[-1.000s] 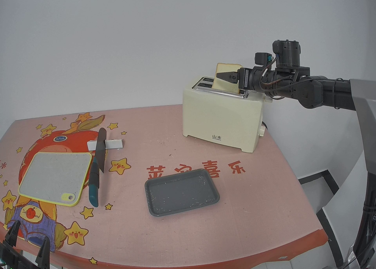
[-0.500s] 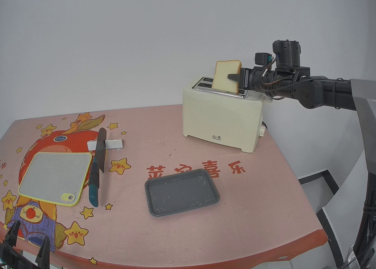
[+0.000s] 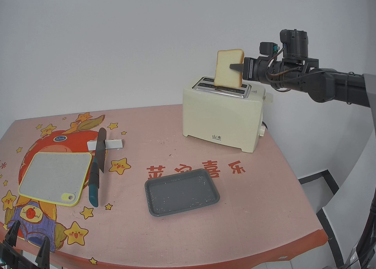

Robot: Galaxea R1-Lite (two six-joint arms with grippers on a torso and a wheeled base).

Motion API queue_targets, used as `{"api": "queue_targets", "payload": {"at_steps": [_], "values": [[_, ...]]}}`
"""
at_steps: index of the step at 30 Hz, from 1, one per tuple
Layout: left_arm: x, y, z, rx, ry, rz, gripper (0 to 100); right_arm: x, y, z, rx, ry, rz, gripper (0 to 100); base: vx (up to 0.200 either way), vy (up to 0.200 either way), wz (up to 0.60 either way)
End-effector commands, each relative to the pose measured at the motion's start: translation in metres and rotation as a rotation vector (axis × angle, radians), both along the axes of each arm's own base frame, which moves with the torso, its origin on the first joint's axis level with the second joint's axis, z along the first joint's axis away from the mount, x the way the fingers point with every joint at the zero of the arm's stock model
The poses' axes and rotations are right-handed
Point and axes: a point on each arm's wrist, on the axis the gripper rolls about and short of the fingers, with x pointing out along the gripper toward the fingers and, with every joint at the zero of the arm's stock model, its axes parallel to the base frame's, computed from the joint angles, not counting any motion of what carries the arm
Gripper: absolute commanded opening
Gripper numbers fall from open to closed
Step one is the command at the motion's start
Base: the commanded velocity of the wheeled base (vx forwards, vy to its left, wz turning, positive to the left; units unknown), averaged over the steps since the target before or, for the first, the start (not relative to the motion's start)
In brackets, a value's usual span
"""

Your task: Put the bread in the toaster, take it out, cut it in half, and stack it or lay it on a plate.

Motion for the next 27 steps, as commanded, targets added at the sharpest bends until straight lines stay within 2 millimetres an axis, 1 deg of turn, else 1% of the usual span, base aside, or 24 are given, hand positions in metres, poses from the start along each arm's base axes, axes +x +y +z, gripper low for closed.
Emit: {"api": "queue_targets", "payload": {"at_steps": [1, 2, 3, 4, 6, 8, 10, 11, 12, 16, 20, 22, 23, 24, 26, 27], "values": [[0.0, 0.0, -0.005, 0.0, 0.007, 0.001, 100, -0.034, -0.007, 0.043, 0.034, -0.081, 0.018, 0, 0.0, 0.0, 0.0], [0.0, 0.0, -0.005, 0.0, 0.007, 0.001, 100, -0.052, -0.007, 0.055, 0.043, -0.099, 0.034, 0, 0.0, 0.0, 0.0], [0.0, 0.0, -0.005, 0.0, 0.007, 0.001, 100, -0.053, -0.007, 0.056, 0.043, -0.1, 0.036, 0, 0.0, 0.0, 0.0], [0.0, 0.0, -0.005, 0.0, 0.007, 0.001, 100, -0.072, -0.009, 0.068, 0.052, -0.118, 0.048, 0, 0.0, 0.0, 0.0], [0.0, 0.0, -0.005, 0.0, 0.007, 0.001, 100, -0.091, -0.012, 0.075, 0.058, -0.125, 0.06, 0, 0.0, 0.0, 0.0], [0.0, 0.0, -0.005, 0.0, 0.007, 0.001, 100, -0.113, -0.017, 0.077, 0.057, -0.114, 0.074, 0, 0.0, 0.0, 0.0], [0.0, 0.0, -0.005, 0.0, 0.007, 0.001, 100, -0.127, -0.021, 0.067, 0.048, -0.066, 0.078, 0, 0.0, 0.0, 0.0], [0.0, 0.0, -0.005, 0.0, 0.007, 0.001, 100, -0.131, -0.023, 0.064, 0.046, -0.055, 0.079, 0, 0.0, 0.0, 0.0], [0.0, 0.0, -0.005, 0.0, 0.007, 0.001, 100, -0.142, -0.026, 0.053, 0.035, -0.012, 0.085, 0, 0.0, 0.0, 0.0], [0.0, 0.0, -0.005, 0.0, 0.007, 0.001, 100, -0.172, -0.035, 0.022, 0.001, 0.061, 0.106, 0, 0.0, 0.0, 0.0], [0.0, 0.0, -0.005, 0.0, 0.007, 0.001, 100, -0.198, -0.033, -0.006, 0.037, 0.012, 0.164, 0, 0.0, 0.0, 0.0], [0.0, 0.0, -0.005, 0.0, 0.007, 0.001, 100, -0.208, -0.037, -0.013, 0.076, -0.036, 0.169, 0, 0.0, 0.0, 0.0], [0.0, 0.0, -0.005, 0.0, 0.007, 0.001, 100, -0.209, -0.038, -0.014, 0.078, -0.04, 0.169, 0, 0.0, 0.0, 0.0], [0.0, 0.0, -0.005, 0.0, 0.007, 0.001, 100, -0.219, -0.044, -0.019, 0.106, -0.092, 0.167, 0, 0.0, 0.0, 0.0], [0.0, 0.0, -0.005, 0.0, 0.007, 0.001, 100, -0.22, -0.045, -0.02, 0.111, -0.102, 0.166, 0, 0.0, 0.0, 0.0], [0.0, 0.0, -0.005, 0.0, 0.007, 0.001, 100, -0.229, -0.051, -0.03, 0.125, -0.121, 0.166, 0, 0.0, 0.0, 0.0]]}}
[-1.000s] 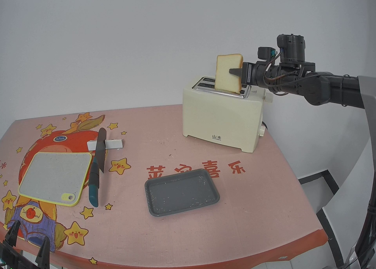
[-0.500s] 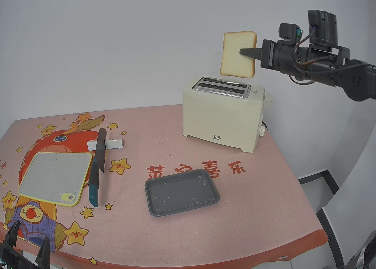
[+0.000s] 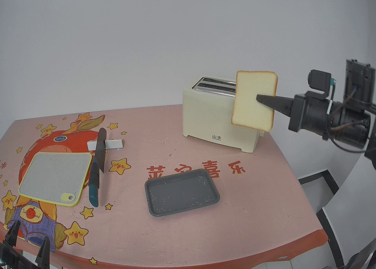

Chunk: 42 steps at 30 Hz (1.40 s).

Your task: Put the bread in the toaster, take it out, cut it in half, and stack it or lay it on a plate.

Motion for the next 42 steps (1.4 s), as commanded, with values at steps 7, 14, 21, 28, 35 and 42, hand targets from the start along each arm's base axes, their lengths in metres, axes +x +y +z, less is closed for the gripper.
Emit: {"api": "queue_targets", "payload": {"at_steps": [7, 14, 21, 28, 35, 42], "values": [[0.0, 0.0, -0.005, 0.001, 0.007, -0.001, 100, -0.074, -0.03, -0.018, 0.12, -0.134, 0.082, 0, 0.0, 0.0, 0.0], [0.0, 0.0, -0.005, 0.003, 0.007, 0.001, 100, -0.082, -0.034, -0.016, 0.136, -0.138, 0.09, 0, 0.0, 0.0, 0.0], [0.0, 0.0, -0.005, 0.003, 0.009, -0.002, 100, -0.082, -0.033, -0.017, 0.153, -0.115, 0.095, 0, 0.0, 0.0, 0.0], [0.0, 0.0, -0.005, 0.003, 0.009, -0.002, 100, -0.084, -0.033, -0.018, 0.155, -0.112, 0.115, 0, 0.0, 0.0, 0.0], [0.0, 0.0, -0.005, 0.003, 0.009, -0.002, 100, -0.085, -0.032, -0.019, 0.152, -0.105, 0.124, 0, 0.0, 0.057, 0.0], [0.0, 0.0, -0.005, 0.001, 0.009, -0.002, 100, -0.084, -0.031, -0.021, 0.147, -0.097, 0.125, 0, 0.0, 0.2, 0.0]]}}
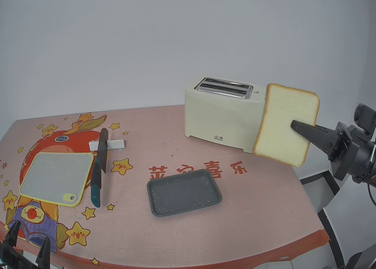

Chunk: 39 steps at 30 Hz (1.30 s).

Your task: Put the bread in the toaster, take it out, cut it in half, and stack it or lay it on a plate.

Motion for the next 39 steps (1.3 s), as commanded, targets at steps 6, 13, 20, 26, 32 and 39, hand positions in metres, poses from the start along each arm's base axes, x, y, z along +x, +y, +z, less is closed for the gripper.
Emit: {"api": "queue_targets", "payload": {"at_steps": [6, 13, 20, 26, 32, 39], "values": [[0.0, 0.0, -0.005, -0.001, 0.007, 0.0, 100, 0.0, 0.003, -0.005, -0.011, 0.017, 0.013, 0, 0.0, 0.2, 0.0], [0.0, 0.0, -0.005, -0.001, 0.007, 0.002, 100, -0.002, 0.004, -0.006, -0.013, 0.02, 0.025, 0, 0.0, 0.2, 0.0], [0.0, 0.0, -0.005, -0.001, 0.007, 0.002, 100, -0.005, 0.007, -0.009, -0.021, 0.034, 0.047, 0, 0.0, 0.2, 0.0], [0.0, 0.0, -0.005, 0.001, 0.007, 0.003, 100, -0.008, 0.01, -0.012, -0.029, 0.043, 0.068, 0, 0.0, 0.2, 0.0], [0.001, 0.0, -0.005, 0.001, 0.007, 0.005, 100, -0.011, 0.014, -0.015, -0.035, 0.054, 0.093, 0, 0.0, 0.2, 0.0], [0.001, 0.0, -0.005, 0.001, 0.007, 0.005, 100, -0.012, 0.015, -0.018, -0.042, 0.063, 0.102, 0, 0.0, 0.2, 0.0]]}}
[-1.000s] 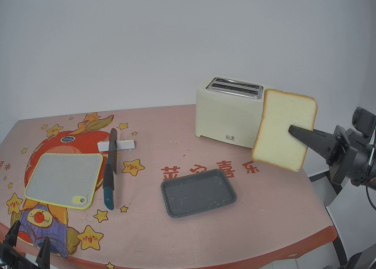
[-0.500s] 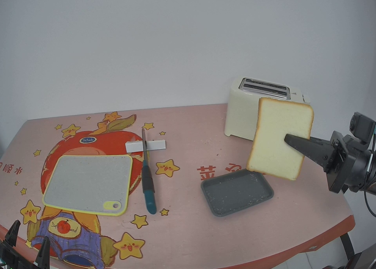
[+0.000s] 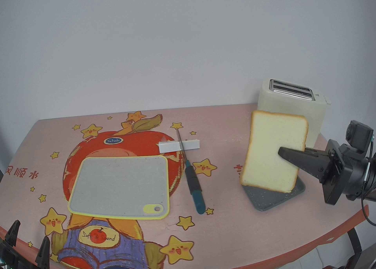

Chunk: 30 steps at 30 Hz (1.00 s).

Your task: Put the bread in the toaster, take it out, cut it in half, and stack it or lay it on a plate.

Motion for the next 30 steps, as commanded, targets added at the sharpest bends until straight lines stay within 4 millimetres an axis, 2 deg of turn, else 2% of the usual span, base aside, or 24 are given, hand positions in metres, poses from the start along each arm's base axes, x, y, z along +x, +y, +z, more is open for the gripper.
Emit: {"api": "queue_targets", "payload": {"at_steps": [1, 12, 26, 30], "values": [[0.0, 0.0, -0.005, 0.0, 0.008, -0.001, 100, 0.0, 0.001, -0.003, -0.007, 0.009, 0.006, 0, 0.0, 0.2, 0.0], [0.0, 0.0, -0.005, 0.002, 0.008, 0.0, 100, 0.002, 0.003, -0.009, -0.025, 0.03, 0.006, 0, 0.0, 0.2, 0.0], [0.0, 0.0, -0.005, 0.003, 0.008, 0.0, 100, 0.004, 0.01, -0.02, -0.056, 0.069, 0.027, 0, 0.0, 0.0, 0.0], [0.0, 0.0, -0.005, 0.002, 0.008, 0.0, 100, 0.011, 0.016, -0.03, -0.086, 0.107, 0.029, 0, 0.0, 0.0, 0.0]]}}
